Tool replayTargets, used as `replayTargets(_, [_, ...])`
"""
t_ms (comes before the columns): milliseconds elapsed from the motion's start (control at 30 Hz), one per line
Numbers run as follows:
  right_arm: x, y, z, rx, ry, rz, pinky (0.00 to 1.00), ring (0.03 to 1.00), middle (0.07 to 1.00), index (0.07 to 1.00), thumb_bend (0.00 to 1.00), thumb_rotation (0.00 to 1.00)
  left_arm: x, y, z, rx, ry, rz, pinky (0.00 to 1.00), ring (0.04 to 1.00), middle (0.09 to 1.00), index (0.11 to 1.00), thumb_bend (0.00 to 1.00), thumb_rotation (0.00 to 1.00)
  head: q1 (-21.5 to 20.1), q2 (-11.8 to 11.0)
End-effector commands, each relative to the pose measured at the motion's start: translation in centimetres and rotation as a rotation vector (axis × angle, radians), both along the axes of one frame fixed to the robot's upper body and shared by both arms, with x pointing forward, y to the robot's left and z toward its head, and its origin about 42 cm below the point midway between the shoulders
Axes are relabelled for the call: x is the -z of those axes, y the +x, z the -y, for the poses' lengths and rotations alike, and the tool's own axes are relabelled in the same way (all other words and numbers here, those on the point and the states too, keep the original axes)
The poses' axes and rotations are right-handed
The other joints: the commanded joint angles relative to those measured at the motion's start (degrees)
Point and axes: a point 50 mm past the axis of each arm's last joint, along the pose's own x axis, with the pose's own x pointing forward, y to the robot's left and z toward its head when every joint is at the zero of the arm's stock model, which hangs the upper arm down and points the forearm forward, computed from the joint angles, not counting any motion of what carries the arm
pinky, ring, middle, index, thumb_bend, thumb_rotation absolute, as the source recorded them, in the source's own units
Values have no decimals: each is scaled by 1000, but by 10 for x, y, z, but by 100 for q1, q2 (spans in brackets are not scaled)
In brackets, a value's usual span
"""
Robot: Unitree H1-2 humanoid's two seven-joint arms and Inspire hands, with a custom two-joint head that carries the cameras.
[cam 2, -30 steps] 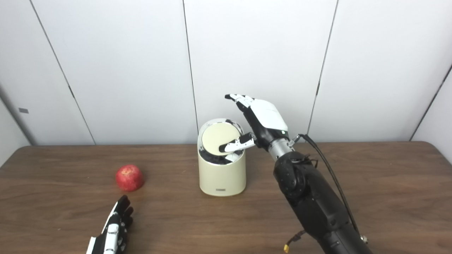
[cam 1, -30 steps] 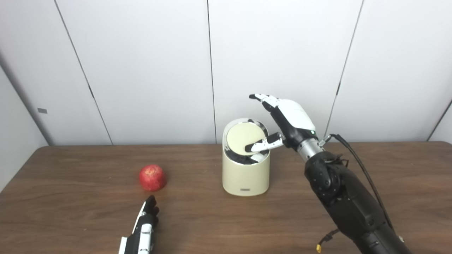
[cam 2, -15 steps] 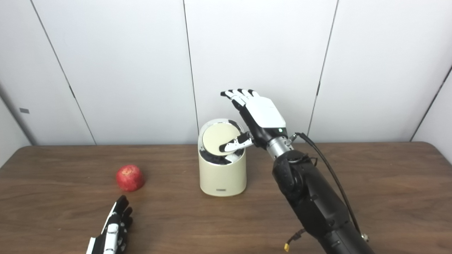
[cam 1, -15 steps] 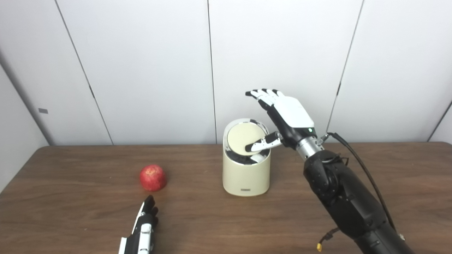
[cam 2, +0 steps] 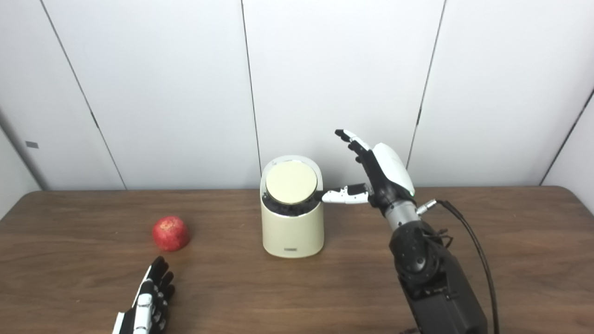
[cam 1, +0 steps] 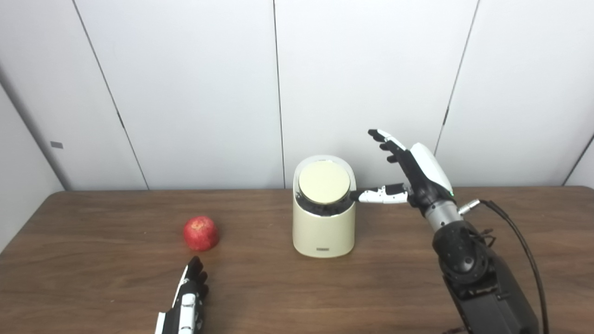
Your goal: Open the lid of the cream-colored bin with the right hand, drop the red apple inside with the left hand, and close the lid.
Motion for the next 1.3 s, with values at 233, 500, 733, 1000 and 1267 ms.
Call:
replayTargets(233, [40,-57,30,62,203,36,786,849,872,861,557,610,3,-3,-12,-1,-8,11,1000,990,991,982,560,986,-161,46])
replayTargets(500, [70,-114,36,101,285,4,794,857,878,874,497,857,1,-2,-23,3,-7,15,1000,995,996,986,572,976,-312,156])
replayTargets(733, [89,-144,37,53,511,-24,815,899,910,902,477,849,-2,-2,-28,-1,5,15,1000,996,993,986,587,978,-409,258])
replayTargets(1000, [96,-157,35,46,570,-83,872,929,924,920,558,899,-5,-2,-30,1,-5,16,1000,995,991,980,582,956,-426,434])
replayTargets(1267, [104,-159,38,-40,787,-147,1000,1000,999,999,555,929,-8,-2,-30,-5,13,15,1000,974,973,963,592,929,-176,599])
